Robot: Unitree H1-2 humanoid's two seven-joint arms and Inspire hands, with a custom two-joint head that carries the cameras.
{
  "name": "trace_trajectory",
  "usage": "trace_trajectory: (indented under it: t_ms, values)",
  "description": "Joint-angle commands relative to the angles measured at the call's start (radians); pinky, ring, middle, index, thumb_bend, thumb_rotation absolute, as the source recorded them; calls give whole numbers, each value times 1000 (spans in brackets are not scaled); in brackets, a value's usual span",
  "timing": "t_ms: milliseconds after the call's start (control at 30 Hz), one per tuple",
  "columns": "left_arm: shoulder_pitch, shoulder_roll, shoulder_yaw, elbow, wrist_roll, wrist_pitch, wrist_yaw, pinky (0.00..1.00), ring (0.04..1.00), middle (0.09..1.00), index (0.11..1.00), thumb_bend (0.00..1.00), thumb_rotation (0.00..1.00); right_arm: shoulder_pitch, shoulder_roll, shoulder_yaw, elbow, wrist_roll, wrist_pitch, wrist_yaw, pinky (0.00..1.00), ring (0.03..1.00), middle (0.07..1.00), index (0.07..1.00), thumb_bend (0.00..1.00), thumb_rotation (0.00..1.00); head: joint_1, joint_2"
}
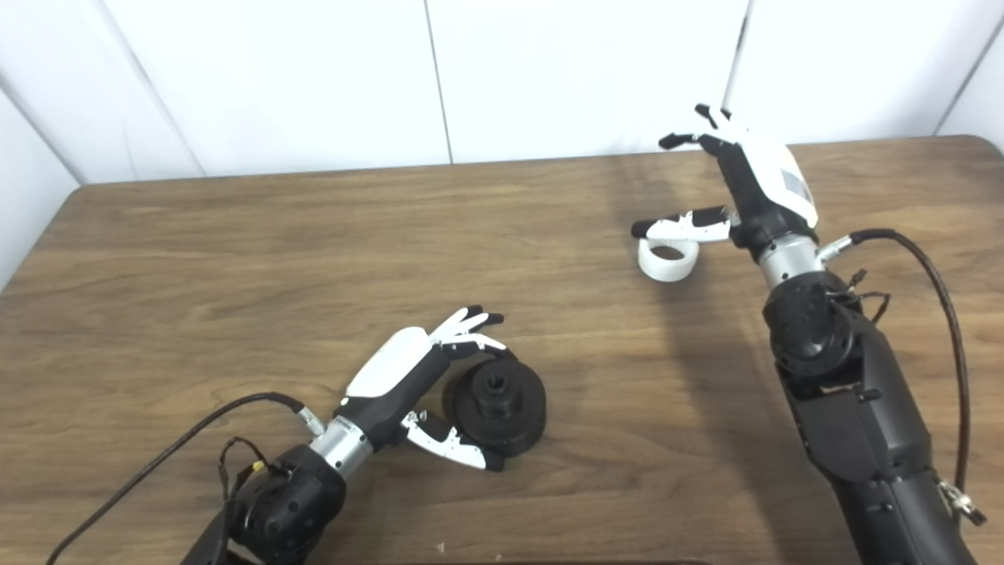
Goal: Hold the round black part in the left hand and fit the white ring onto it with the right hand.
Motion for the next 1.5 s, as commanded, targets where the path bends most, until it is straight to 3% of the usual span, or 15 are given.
trace_trajectory:
  t_ms: [0, 167, 567, 1133, 1300, 1333, 1367, 1400, 1467]
  values:
    - [16, 20, -11, 37, 20, 16, -39, 868, 996, 945, 657, 859, 219, -68, -35, 11, 41, -47, 0, -2, 1000, 1000, 998, 750, 996, 370, -1, 1]
    - [22, 14, -12, 43, 28, 12, -26, 859, 993, 943, 659, 869, 223, -98, -44, 32, 145, -72, 10, 10, 1000, 1000, 1000, 740, 1000, 366, 2, -5]
    - [24, 9, -10, 53, 30, 1, -20, 865, 991, 944, 656, 867, 224, -125, -55, 49, 239, -58, -9, 26, 1000, 1000, 1000, 735, 1000, 350, 2, -15]
    - [27, 3, -11, 55, 32, 4, -19, 859, 994, 947, 659, 862, 220, -114, -60, 43, 250, -33, -33, 12, 1000, 1000, 980, 705, 961, 325, 6, -13]
    - [25, 1, -9, 55, 30, 5, -19, 866, 998, 949, 659, 862, 234, -107, -52, 31, 243, -10, -57, -9, 1000, 1000, 945, 620, 892, 258, 5, -12]
    - [25, 1, -9, 56, 31, 4, -18, 865, 997, 948, 658, 862, 235, -105, -51, 29, 242, -7, -63, -15, 1000, 1000, 937, 557, 713, 205, 6, -12]
    - [25, 0, -9, 57, 31, 4, -17, 864, 997, 948, 658, 862, 238, -103, -49, 27, 239, -5, -69, -22, 1000, 1000, 929, 524, 621, 177, 6, -12]
    - [25, -1, -10, 57, 33, 5, -17, 858, 995, 948, 658, 862, 244, -102, -47, 25, 238, -3, -73, -27, 1000, 1000, 916, 497, 550, 152, 6, -12]
    - [25, 0, -11, 58, 38, 4, -17, 856, 994, 948, 659, 864, 239, -101, -47, 25, 240, 3, -81, -34, 1000, 1000, 909, 489, 532, 145, 7, -12]
